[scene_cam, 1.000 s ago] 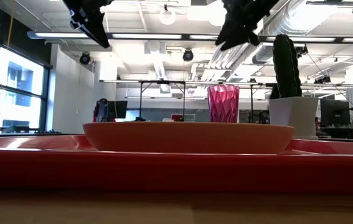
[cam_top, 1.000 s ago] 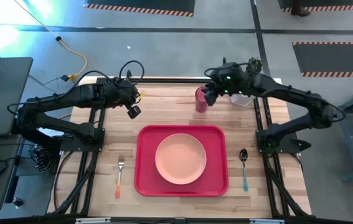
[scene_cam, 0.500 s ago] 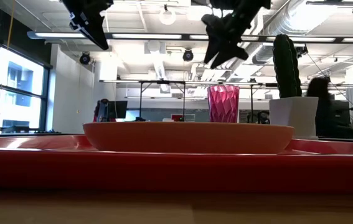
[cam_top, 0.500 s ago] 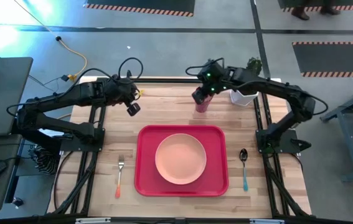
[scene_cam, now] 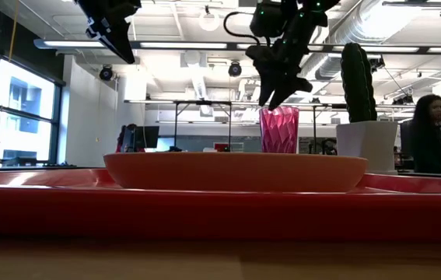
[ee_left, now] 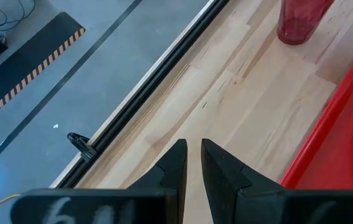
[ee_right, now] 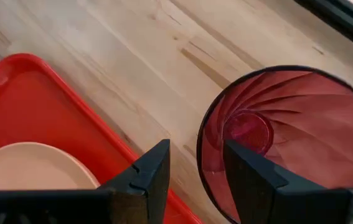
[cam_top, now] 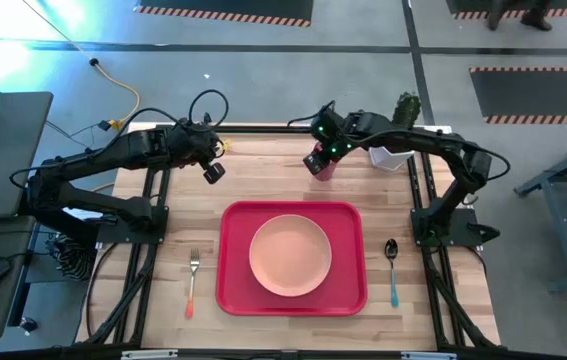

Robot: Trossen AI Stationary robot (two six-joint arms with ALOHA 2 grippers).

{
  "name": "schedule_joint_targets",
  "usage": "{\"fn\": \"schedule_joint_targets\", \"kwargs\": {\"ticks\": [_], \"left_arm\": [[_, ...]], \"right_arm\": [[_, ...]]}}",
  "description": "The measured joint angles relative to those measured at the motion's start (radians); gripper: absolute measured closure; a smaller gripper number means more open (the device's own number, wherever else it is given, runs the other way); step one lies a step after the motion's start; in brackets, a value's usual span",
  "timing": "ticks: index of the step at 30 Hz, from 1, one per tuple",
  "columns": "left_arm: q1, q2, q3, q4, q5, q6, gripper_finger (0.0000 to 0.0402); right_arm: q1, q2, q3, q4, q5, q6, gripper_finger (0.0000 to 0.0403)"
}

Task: Pick and place plate/cup/fork/spoon on tray
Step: Put the purple cup on the top right of the red tray

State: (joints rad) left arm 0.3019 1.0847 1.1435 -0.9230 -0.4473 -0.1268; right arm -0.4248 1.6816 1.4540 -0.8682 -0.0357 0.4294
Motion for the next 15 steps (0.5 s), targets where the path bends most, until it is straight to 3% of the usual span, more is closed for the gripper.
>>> {"fn": "schedule_joint_targets", "kwargs": {"ticks": [8,15], "left_arm": [[0.000,0.001,0.000,0.000,0.000,0.000,0.0362],[0.000,0.001,0.000,0.000,0.000,0.000,0.0362]], "right_arm": [[0.006,0.021,0.000,-0.042,0.001,0.008,0.0278],[0.008,0.021,0.000,-0.051,0.001,0.018,0.0359]]}}
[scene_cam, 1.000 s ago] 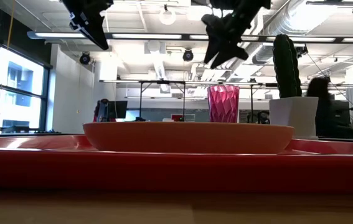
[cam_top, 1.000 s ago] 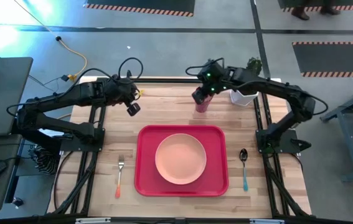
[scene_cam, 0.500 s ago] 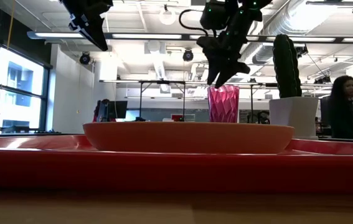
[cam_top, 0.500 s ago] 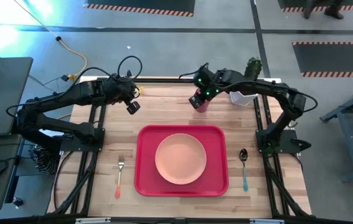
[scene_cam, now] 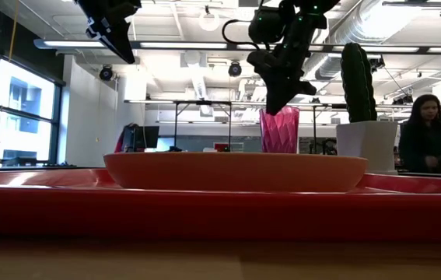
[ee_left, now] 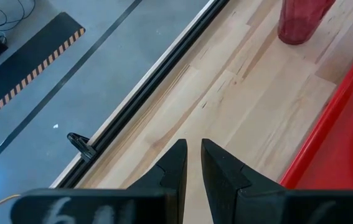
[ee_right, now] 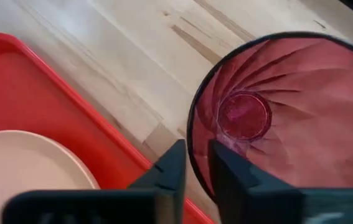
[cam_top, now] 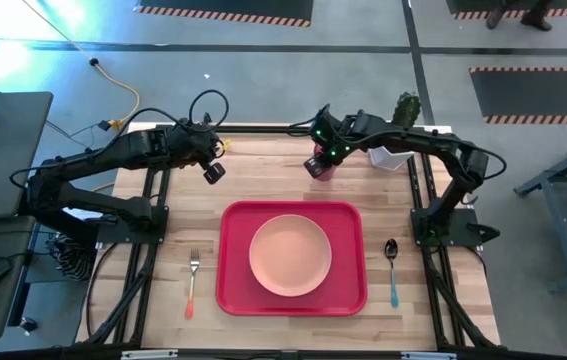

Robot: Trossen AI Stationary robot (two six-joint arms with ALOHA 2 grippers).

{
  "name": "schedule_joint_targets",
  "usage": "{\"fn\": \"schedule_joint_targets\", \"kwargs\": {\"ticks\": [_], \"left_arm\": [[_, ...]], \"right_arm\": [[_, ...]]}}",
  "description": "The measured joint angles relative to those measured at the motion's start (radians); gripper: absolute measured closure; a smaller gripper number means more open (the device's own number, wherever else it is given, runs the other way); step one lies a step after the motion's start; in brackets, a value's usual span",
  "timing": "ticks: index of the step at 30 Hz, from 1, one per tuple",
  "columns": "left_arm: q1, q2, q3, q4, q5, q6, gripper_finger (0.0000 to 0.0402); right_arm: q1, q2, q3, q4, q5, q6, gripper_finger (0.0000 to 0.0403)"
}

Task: Pick and place plate/cup/fork/spoon on tray
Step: Put the purple cup on the top right of the red tray

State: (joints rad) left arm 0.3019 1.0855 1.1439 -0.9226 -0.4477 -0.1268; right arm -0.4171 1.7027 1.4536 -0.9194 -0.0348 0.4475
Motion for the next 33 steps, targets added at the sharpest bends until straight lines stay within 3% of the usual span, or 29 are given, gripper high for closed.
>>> {"fn": "schedule_joint_targets", "kwargs": {"ticks": [3,15,21,33], "left_arm": [[0.000,0.000,0.000,0.000,0.000,0.000,0.0362],[0.000,0.000,0.000,0.000,0.000,-0.001,0.0362],[0.000,0.000,0.000,-0.001,0.015,-0.001,0.0362],[0.000,0.000,0.000,-0.001,0.051,-0.002,0.0362]], "right_arm": [[0.000,-0.001,0.000,0.001,0.009,-0.002,0.0393],[0.019,-0.021,0.009,-0.027,0.065,-0.019,0.0399],[0.057,-0.029,0.087,-0.069,0.090,-0.047,0.0402],[0.178,-0.029,0.339,-0.244,0.272,-0.064,0.0402]]}}
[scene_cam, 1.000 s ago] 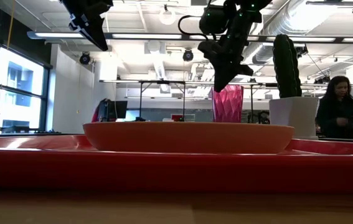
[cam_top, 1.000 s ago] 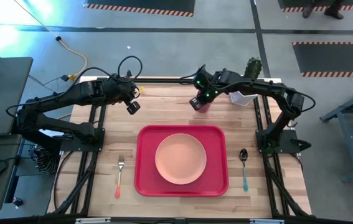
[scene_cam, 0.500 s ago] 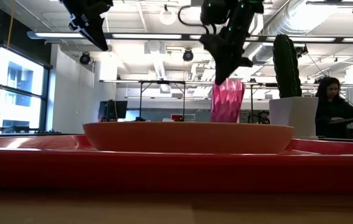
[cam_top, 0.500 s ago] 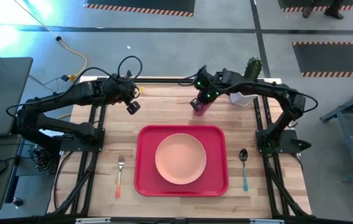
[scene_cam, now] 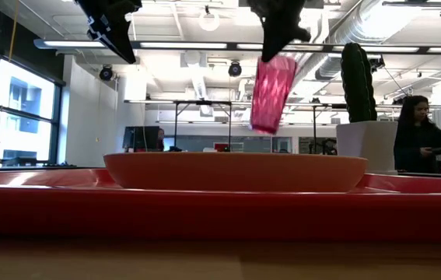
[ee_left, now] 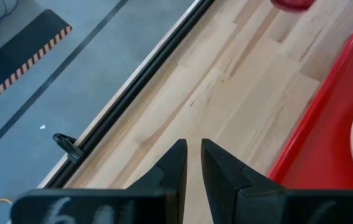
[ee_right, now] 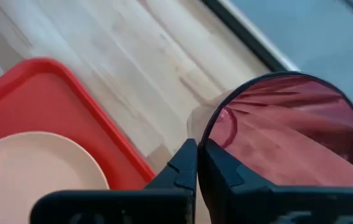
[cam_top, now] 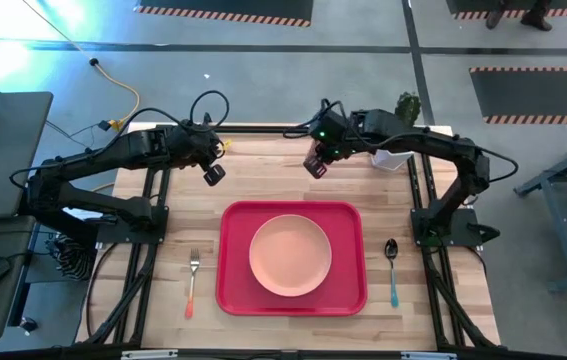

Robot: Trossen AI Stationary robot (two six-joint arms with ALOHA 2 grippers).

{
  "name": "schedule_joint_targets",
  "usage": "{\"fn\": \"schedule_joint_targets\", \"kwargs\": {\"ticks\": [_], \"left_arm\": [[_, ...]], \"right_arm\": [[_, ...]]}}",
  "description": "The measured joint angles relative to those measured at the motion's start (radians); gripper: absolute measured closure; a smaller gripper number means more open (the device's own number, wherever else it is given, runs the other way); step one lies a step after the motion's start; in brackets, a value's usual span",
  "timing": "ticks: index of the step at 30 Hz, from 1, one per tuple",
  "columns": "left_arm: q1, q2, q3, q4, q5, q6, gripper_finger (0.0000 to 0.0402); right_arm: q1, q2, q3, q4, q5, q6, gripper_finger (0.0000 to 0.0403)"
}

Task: Pick and place plate/cup/fork/spoon on tray
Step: Put the purple cup on the top right of the red tray

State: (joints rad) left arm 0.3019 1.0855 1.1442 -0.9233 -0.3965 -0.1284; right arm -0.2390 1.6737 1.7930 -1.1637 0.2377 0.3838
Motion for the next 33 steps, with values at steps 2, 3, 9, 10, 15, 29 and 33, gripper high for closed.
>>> {"fn": "schedule_joint_targets", "kwargs": {"ticks": [2,3,9,10,15,29,33], "left_arm": [[0.000,0.000,0.000,0.000,0.000,0.000,0.0362],[0.000,0.000,0.000,0.000,0.000,0.000,0.0362],[0.000,0.000,0.000,0.000,-0.001,-0.002,0.0362],[0.000,0.000,0.000,0.000,-0.001,-0.002,0.0362],[0.000,0.000,0.000,0.000,0.000,-0.009,0.0355],[0.000,0.000,0.000,0.000,0.029,-0.216,0.0296],[-0.001,0.000,0.000,0.000,0.048,-0.301,0.0295]], "right_arm": [[0.025,0.000,0.047,-0.038,0.043,-0.001,0.0402],[0.038,0.000,0.069,-0.056,0.063,-0.003,0.0402],[0.120,0.000,0.182,-0.137,0.177,-0.011,0.0402],[0.134,0.000,0.195,-0.149,0.189,-0.011,0.0402],[0.205,-0.001,0.222,-0.210,0.237,0.002,0.0403],[0.420,-0.001,0.222,-0.406,0.218,0.236,0.0403],[0.461,0.001,0.222,-0.407,0.210,0.286,0.0403]]}}
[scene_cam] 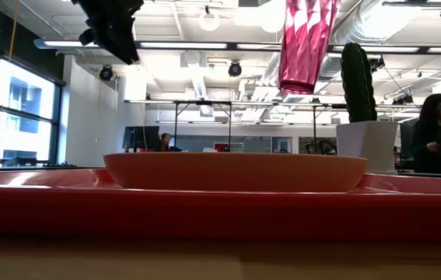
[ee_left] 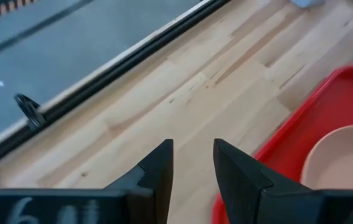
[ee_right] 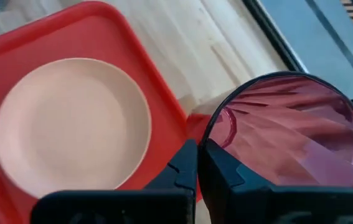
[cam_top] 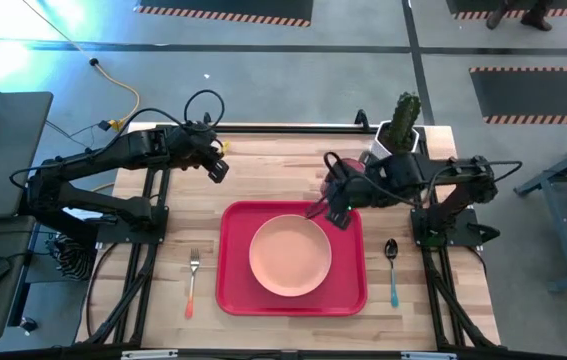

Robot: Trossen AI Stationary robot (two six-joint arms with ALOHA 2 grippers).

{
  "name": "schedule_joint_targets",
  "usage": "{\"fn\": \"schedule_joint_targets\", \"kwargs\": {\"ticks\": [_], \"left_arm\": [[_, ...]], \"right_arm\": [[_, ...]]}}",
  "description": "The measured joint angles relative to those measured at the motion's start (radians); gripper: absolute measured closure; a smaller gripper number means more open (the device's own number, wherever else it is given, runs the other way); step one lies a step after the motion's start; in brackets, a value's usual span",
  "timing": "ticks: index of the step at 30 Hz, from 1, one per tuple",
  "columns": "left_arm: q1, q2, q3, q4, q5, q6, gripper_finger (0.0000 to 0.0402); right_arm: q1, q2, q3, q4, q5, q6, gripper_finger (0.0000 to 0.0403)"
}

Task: Pick and place plate/cup/fork/spoon on tray
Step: Put the purple cup on the top right of the red tray

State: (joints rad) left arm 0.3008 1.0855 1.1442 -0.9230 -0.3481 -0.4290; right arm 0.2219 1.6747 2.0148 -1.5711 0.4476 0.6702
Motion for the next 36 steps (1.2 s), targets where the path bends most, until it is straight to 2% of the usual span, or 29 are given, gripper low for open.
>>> {"fn": "schedule_joint_targets", "kwargs": {"ticks": [5,12,23,30,33,36], "left_arm": [[0.000,0.000,0.000,0.000,0.021,-0.117,0.0295],[-0.002,0.000,0.000,-0.004,0.113,-0.195,0.0295],[-0.003,0.000,0.000,-0.075,0.137,-0.216,0.0296],[-0.003,0.000,0.000,-0.112,0.137,-0.224,0.0296],[-0.003,0.000,0.000,-0.112,0.137,-0.225,0.0296],[-0.004,0.000,0.000,-0.112,0.137,-0.236,0.0296]], "right_arm": [[0.039,0.014,0.000,0.000,-0.029,0.051,0.0403],[0.091,0.062,0.000,0.000,-0.039,0.059,0.0403],[0.195,0.126,0.000,0.000,-0.060,0.093,0.0403],[0.261,0.126,-0.001,0.000,-0.024,0.093,0.0403],[0.278,0.111,-0.064,0.005,0.023,0.090,0.0403],[0.280,0.065,-0.179,-0.001,0.024,0.105,0.0403]]}}
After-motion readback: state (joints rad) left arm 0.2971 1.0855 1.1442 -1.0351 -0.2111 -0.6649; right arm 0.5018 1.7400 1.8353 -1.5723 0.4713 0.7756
